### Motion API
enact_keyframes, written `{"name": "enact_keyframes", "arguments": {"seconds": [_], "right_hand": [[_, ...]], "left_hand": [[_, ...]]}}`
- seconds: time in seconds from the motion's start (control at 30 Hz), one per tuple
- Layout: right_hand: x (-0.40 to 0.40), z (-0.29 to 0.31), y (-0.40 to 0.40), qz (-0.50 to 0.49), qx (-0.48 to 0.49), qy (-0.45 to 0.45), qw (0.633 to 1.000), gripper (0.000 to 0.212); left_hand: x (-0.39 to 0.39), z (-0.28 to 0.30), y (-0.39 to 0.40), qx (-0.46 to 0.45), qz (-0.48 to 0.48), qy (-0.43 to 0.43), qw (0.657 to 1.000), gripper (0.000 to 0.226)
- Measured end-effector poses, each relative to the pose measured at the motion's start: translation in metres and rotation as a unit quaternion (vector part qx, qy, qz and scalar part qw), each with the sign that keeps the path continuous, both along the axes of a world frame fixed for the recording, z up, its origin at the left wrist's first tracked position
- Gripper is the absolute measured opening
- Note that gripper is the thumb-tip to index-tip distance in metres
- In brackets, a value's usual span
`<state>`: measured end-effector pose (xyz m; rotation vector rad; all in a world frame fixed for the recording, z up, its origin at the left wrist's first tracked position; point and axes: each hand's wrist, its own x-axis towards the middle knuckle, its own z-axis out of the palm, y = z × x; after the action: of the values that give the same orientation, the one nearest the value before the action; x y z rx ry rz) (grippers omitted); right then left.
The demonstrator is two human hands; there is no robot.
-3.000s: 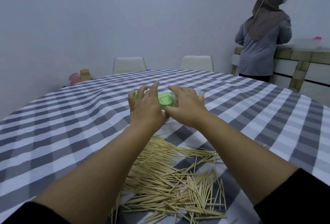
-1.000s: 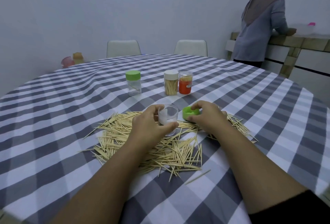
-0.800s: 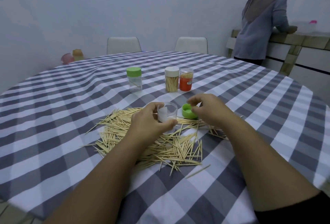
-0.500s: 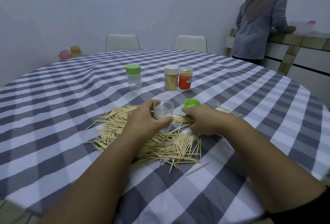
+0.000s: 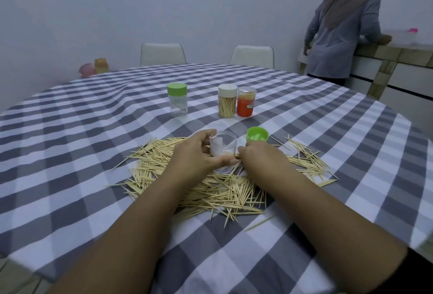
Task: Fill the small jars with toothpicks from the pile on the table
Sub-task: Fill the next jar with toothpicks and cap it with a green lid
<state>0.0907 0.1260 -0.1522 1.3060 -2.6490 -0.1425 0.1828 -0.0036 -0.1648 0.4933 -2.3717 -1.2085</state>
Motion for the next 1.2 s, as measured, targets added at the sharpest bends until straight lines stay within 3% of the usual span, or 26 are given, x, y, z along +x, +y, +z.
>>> {"name": "enact_keyframes", "arguments": {"seconds": [0.17, 0.3, 0.43, 0.53, 0.6, 0.7, 0.97, 1.07, 1.2], "right_hand": [[-0.007, -0.002, 0.004, -0.006, 0.013, 0.043, 0.999, 0.027], [-0.016, 0.0, 0.011, -0.031, -0.015, 0.023, 0.999, 0.027], [-0.025, 0.005, 0.015, -0.067, -0.086, -0.047, 0.993, 0.027], [-0.03, 0.01, 0.013, -0.102, -0.173, -0.143, 0.969, 0.022], [-0.029, 0.015, 0.013, -0.09, -0.28, -0.232, 0.927, 0.021], [-0.023, 0.024, 0.01, -0.041, -0.445, -0.385, 0.808, 0.021], [-0.014, 0.041, -0.015, 0.076, -0.616, -0.548, 0.561, 0.022], [-0.006, 0.035, -0.022, 0.094, -0.625, -0.571, 0.524, 0.022], [-0.002, 0.019, -0.026, 0.081, -0.603, -0.561, 0.561, 0.019]], "left_hand": [[0.009, 0.008, -0.004, -0.085, 0.025, -0.101, 0.991, 0.107], [0.017, 0.015, -0.02, -0.072, -0.01, -0.144, 0.987, 0.112], [0.024, 0.022, -0.047, -0.01, -0.003, -0.093, 0.996, 0.075], [0.023, 0.022, -0.06, -0.085, 0.031, -0.131, 0.987, 0.058], [0.017, 0.025, -0.059, -0.166, 0.029, -0.176, 0.97, 0.046], [0.005, 0.032, -0.049, -0.246, -0.011, -0.217, 0.945, 0.046], [-0.025, 0.024, -0.043, -0.329, -0.063, -0.263, 0.905, 0.063], [-0.03, 0.013, -0.041, -0.352, -0.066, -0.272, 0.893, 0.063], [-0.031, 0.004, -0.042, -0.407, -0.06, -0.245, 0.878, 0.052]]}}
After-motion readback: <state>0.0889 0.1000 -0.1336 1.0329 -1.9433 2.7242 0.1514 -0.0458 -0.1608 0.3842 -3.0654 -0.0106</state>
